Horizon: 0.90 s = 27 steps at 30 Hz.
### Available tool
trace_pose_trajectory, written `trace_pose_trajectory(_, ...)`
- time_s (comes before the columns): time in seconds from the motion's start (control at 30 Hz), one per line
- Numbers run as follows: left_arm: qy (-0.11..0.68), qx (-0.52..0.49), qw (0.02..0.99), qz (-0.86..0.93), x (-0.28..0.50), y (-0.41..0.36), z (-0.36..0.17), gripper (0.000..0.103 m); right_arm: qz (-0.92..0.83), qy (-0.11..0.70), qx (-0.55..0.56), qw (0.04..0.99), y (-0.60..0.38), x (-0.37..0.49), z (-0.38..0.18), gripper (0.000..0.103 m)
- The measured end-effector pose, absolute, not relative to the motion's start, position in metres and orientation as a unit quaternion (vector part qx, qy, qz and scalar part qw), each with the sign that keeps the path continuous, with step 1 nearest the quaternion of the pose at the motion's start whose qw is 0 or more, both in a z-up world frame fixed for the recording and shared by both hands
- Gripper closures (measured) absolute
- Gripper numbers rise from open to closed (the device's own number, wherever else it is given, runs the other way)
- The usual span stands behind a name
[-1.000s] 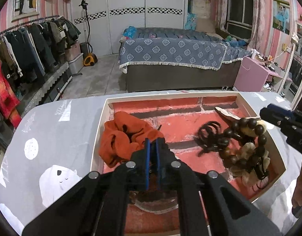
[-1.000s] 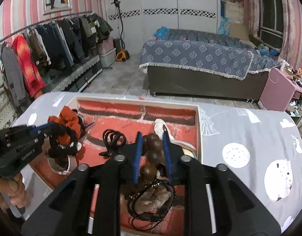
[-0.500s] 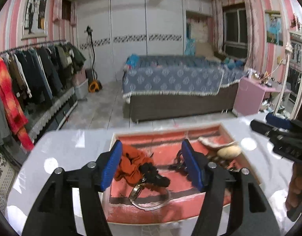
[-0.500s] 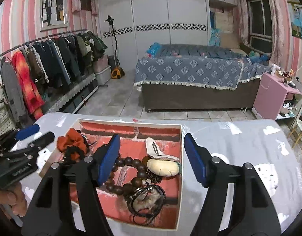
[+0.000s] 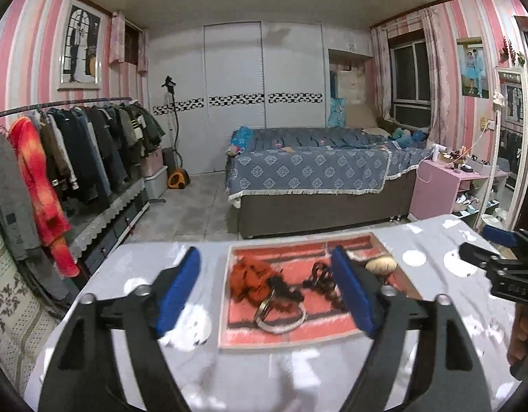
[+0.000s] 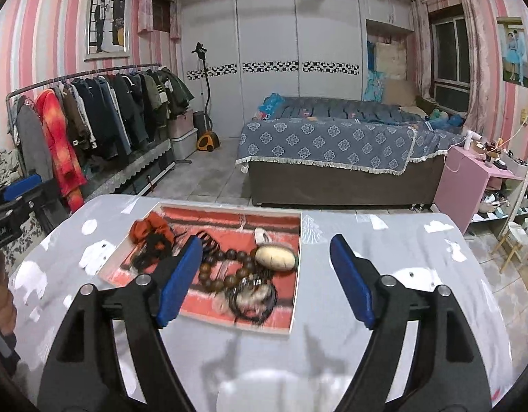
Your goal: Organize jewelry
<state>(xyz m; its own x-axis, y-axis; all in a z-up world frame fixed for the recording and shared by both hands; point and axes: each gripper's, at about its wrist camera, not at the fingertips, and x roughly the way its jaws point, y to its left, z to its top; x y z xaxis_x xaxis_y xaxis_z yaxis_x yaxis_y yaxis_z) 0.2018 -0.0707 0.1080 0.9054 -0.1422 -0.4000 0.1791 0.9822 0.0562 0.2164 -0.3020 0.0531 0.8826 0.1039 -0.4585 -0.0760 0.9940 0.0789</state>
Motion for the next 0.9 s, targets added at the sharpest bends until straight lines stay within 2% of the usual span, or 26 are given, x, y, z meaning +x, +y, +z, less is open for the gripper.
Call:
trace_pose_trajectory(0.1, 0.206, 0.056, 0.974, -0.075, 0.181, -0.063, 0.095, 0.014, 0.049, 0.235, 0.031, 0.97, -0.298, 0.184, 0.044, 0.021)
trace_pose_trajectory(0.2, 0.195, 0.081, 0.976, -0.059, 0.154, -0.057, 0.074, 0.005, 0.046, 0.225, 0.035, 0.973, -0.292, 0.153, 0.035, 0.013)
trace_pose_trajectory(0.37, 0.19, 0.079, 0.978, -0.045, 0.12, -0.04, 0.049, 0.004, 0.028, 0.191, 0.035, 0.981, -0.282, 0.102, 0.015, 0.005)
trace_pose_trajectory(0.57, 0.18, 0.079, 0.98, -0.039, 0.09, -0.039, 0.023, 0.004, 0.04, 0.186, 0.039, 0.981, -0.268, 0.071, -0.005, 0.005)
trace_pose_trajectory(0.9, 0.201, 0.055, 0.977, -0.052, 0.092, -0.04, -0.004, 0.004, 0.037, 0.197, 0.018, 0.98, -0.248, 0.062, -0.028, 0.005)
